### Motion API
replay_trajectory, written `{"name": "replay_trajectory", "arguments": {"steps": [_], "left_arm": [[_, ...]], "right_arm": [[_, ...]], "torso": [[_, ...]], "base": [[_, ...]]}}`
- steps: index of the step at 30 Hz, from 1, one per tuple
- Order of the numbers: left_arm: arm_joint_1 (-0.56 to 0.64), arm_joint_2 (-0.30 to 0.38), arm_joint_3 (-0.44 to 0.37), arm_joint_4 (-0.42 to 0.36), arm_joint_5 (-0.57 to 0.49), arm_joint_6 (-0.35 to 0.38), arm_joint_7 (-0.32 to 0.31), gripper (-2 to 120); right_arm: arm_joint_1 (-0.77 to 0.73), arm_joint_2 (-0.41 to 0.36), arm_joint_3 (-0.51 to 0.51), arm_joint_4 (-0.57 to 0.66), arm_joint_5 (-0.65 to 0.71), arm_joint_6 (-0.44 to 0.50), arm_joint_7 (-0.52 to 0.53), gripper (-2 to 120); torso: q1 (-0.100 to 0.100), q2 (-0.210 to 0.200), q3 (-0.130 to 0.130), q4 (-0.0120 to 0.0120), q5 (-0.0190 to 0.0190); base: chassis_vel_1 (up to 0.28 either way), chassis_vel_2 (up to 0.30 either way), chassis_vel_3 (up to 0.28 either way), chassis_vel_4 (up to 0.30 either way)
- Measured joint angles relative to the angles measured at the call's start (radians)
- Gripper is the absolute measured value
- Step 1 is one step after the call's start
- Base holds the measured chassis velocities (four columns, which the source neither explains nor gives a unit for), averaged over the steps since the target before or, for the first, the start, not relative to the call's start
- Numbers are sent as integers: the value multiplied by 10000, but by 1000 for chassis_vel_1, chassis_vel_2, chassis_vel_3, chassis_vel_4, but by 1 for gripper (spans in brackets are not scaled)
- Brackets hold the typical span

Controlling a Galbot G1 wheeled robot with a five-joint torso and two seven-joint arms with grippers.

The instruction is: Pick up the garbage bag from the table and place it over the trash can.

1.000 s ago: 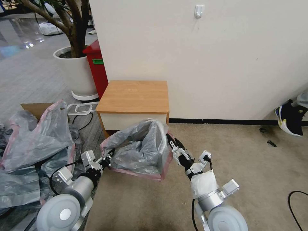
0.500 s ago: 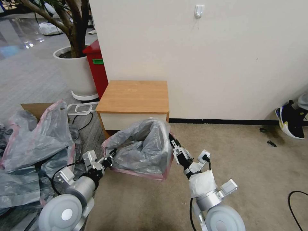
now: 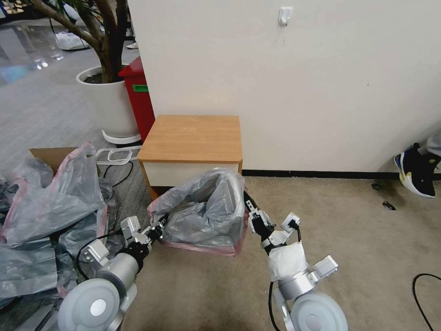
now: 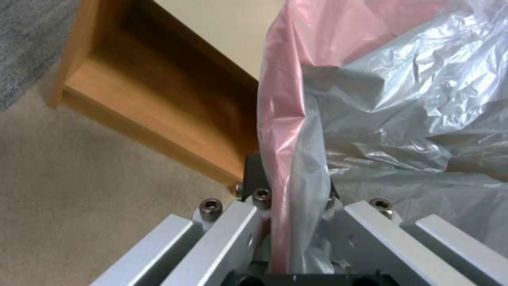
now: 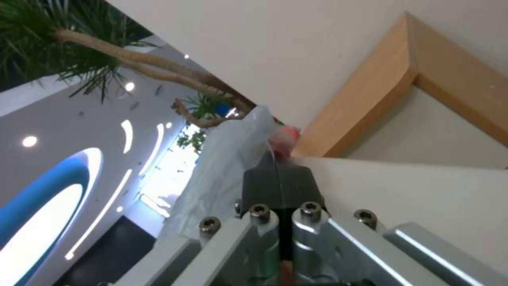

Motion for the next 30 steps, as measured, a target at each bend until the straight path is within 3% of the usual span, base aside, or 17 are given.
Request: {"name": "replay_trajectory", "arguments": {"steps": [23, 25, 30], "left_arm": [[256, -185, 169, -318, 0, 15, 59, 0], [281, -230, 205, -372, -6, 15, 105, 0], [305, -287, 247, -386, -8, 14, 157, 0]], "right_arm": [[847, 12, 282, -1516, -2090, 358, 1277, 0], [981, 27, 291, -1861, -3108, 360, 1808, 0], [1041, 35, 293, -2068, -3887, 344, 2123, 0]], "torso": [[0, 0, 0, 1, 1], [0, 0, 0, 0, 0], [0, 0, 0, 0, 0]], "base": [[0, 0, 0, 0], [0, 0, 0, 0], [0, 0, 0, 0]]}}
